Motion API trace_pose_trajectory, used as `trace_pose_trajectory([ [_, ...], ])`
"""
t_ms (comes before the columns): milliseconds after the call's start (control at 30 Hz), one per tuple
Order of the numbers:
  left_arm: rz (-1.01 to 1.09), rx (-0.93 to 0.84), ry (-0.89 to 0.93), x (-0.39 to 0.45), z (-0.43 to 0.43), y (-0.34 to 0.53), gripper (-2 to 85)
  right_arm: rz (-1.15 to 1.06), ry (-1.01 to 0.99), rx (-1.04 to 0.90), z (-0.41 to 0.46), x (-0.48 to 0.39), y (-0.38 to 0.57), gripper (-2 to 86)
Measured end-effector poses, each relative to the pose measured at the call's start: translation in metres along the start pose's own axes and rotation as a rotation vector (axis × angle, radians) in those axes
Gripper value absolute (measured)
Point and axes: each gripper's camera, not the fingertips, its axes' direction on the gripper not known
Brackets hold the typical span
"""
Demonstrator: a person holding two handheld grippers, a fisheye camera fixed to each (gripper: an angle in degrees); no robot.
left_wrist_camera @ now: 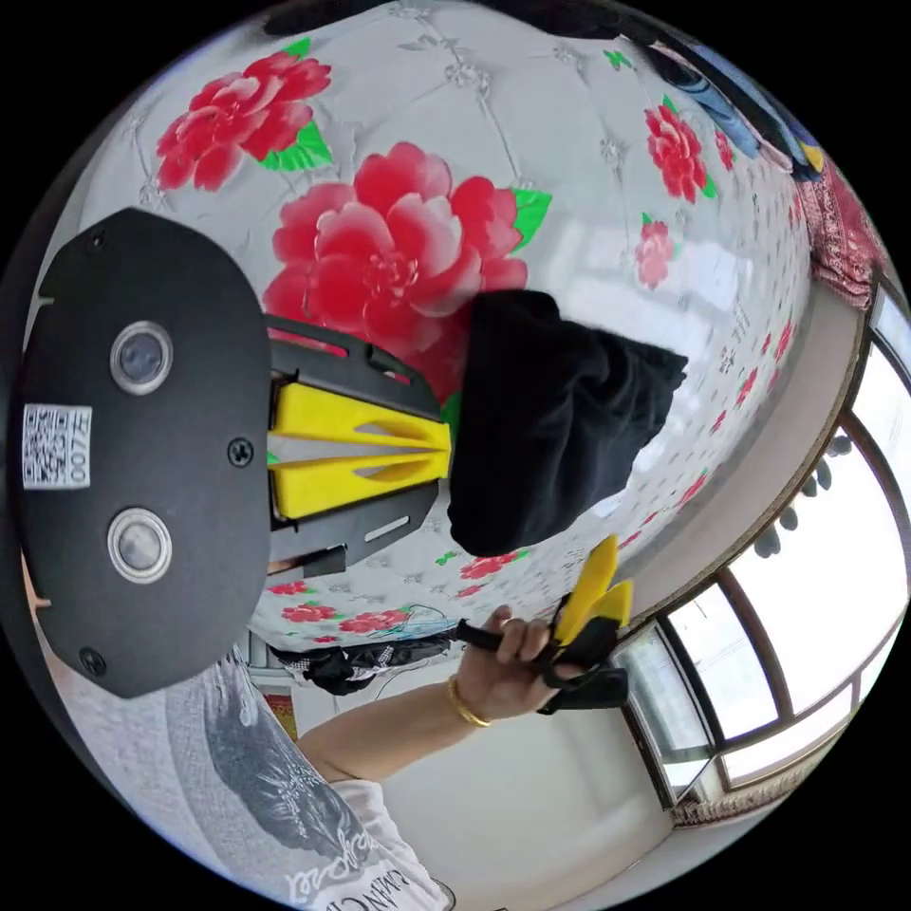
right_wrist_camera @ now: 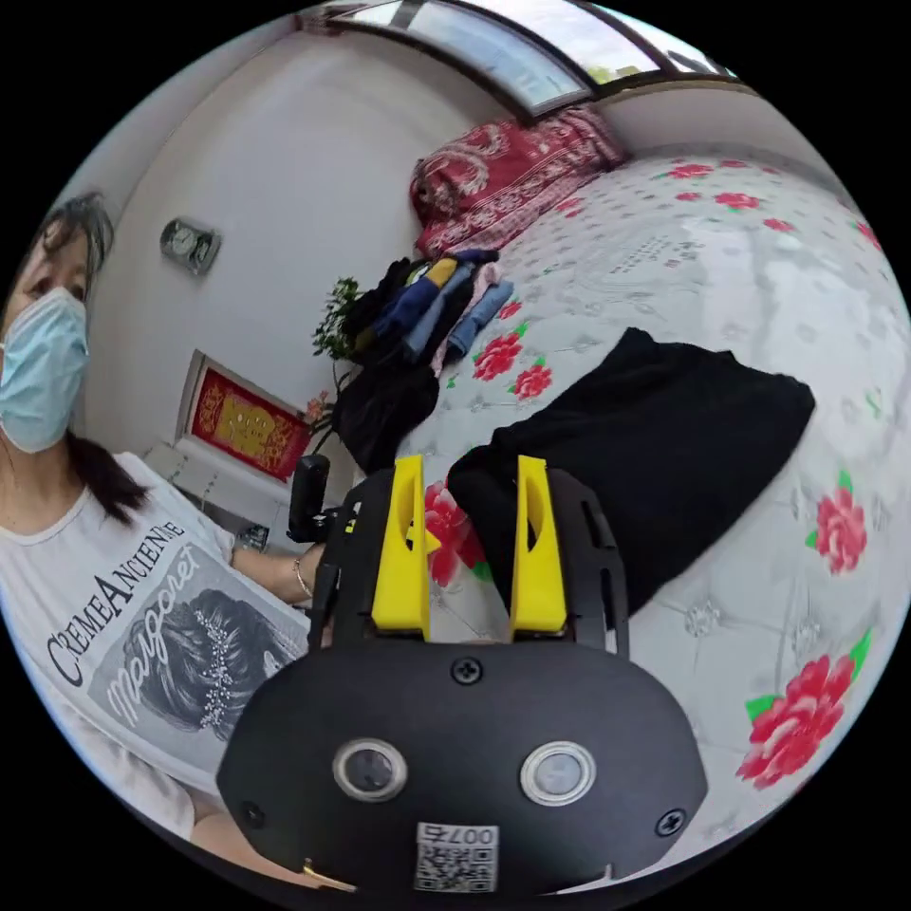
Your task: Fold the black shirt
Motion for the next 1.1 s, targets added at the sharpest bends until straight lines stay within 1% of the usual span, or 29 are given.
trace_pose_trajectory([
  [33,-0.022,0.008,0.004,-0.01,-0.007,-0.003,2.8,0.052,0.016,0.035,-0.011,0.013,0.01,14.1],
  [100,-0.126,0.027,0.038,-0.052,-0.025,-0.017,9.8,0.276,0.026,0.148,-0.042,0.068,0.05,15.3],
  [133,-0.151,0.028,0.055,-0.062,-0.028,-0.02,11.4,0.328,0.007,0.176,-0.046,0.081,0.059,15.5],
  [200,-0.203,0.064,0.129,-0.092,-0.04,-0.029,14.7,0.479,-0.095,0.244,-0.049,0.127,0.089,16.3],
  [267,-0.231,0.076,0.187,-0.109,-0.045,-0.035,18.2,0.528,-0.153,0.246,-0.041,0.153,0.099,16.9],
  [300,-0.226,0.044,0.197,-0.117,-0.045,-0.041,21.0,0.555,-0.174,0.22,-0.032,0.169,0.101,17.2],
  [367,-0.214,-0.002,0.216,-0.126,-0.043,-0.048,23.5,0.565,-0.21,0.193,-0.019,0.189,0.102,17.4],
  [433,-0.232,-0.051,0.277,-0.136,-0.038,-0.054,25.5,0.585,-0.243,0.177,-0.008,0.21,0.103,17.5],
  [500,-0.232,-0.127,0.329,-0.144,-0.029,-0.058,24.8,0.604,-0.294,0.16,0.005,0.232,0.102,17.3],
  [600,-0.231,-0.157,0.309,-0.149,-0.023,-0.056,21.2,0.592,-0.275,0.116,0.019,0.252,0.096,16.5],
  [733,-0.265,-0.19,0.35,-0.156,-0.018,-0.05,18.3,0.6,-0.298,0.05,0.03,0.277,0.093,15.0],
  [800,-0.283,-0.252,0.388,-0.163,-0.01,-0.046,13.4,0.602,-0.278,0.013,0.039,0.286,0.089,13.6],
  [900,-0.313,-0.241,0.385,-0.171,-0.019,-0.037,10.0,0.56,-0.223,-0.023,0.045,0.285,0.083,11.6],
  [1000,-0.233,-0.227,0.353,-0.156,-0.044,-0.027,8.9,0.506,-0.176,-0.025,0.041,0.267,0.081,10.1],
  [1100,-0.205,-0.202,0.384,-0.137,-0.076,-0.002,8.5,0.486,-0.2,-0.005,0.032,0.24,0.093,9.0],
])
